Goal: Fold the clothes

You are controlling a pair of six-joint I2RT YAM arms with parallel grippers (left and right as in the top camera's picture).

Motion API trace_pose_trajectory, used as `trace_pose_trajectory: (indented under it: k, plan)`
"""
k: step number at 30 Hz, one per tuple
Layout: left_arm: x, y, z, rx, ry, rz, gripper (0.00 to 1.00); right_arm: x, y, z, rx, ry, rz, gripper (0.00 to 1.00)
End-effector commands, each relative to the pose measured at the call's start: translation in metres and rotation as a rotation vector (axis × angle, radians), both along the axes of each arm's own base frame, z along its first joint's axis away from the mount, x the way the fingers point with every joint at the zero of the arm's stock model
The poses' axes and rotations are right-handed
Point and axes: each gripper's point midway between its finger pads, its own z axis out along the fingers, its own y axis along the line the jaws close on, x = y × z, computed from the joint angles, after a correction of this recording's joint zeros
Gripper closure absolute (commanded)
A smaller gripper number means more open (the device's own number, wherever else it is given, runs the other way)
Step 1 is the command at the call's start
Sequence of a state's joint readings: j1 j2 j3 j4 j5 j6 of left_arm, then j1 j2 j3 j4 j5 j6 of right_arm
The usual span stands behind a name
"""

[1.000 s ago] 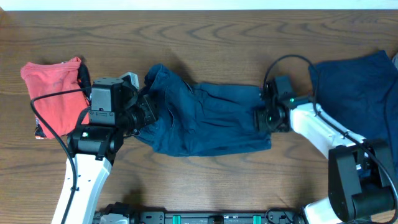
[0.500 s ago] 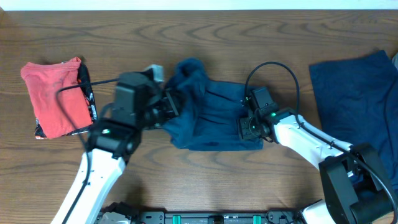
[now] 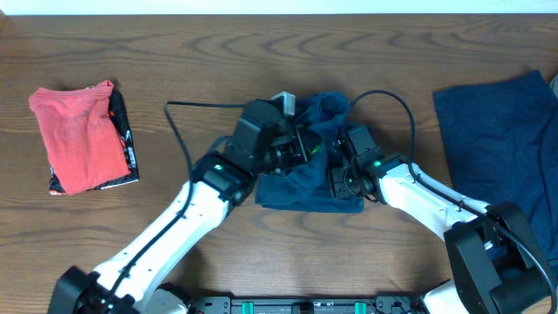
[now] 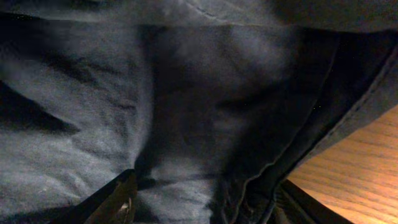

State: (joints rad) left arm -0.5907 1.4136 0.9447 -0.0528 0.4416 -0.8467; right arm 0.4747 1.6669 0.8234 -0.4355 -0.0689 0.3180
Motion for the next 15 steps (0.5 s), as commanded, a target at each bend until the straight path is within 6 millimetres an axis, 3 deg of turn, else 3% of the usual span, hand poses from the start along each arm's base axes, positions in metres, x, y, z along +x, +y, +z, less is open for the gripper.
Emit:
trace_pose_trajectory:
  k: [1,4,8,12,15]
  plan:
    - [0.012,-0.004,0.007,0.007,-0.037,0.054,0.94,-0.031,0.001,-0.022,0.008,0.122,0.006,0.38]
    - [0.013,-0.006,0.000,0.020,-0.026,0.057,0.94,-0.032,0.001,-0.021,0.007,0.125,0.005,0.37]
    - [0.013,-0.007,-0.003,0.025,-0.020,0.055,0.94,-0.022,0.000,-0.010,0.025,0.097,-0.034,0.28]
    - [0.014,-0.007,-0.002,0.023,-0.030,0.061,0.93,0.005,-0.021,0.025,-0.015,0.019,-0.107,0.25]
    - [0.014,-0.007,-0.001,0.022,-0.030,0.060,0.86,0.023,-0.046,0.061,-0.049,-0.044,-0.176,0.24]
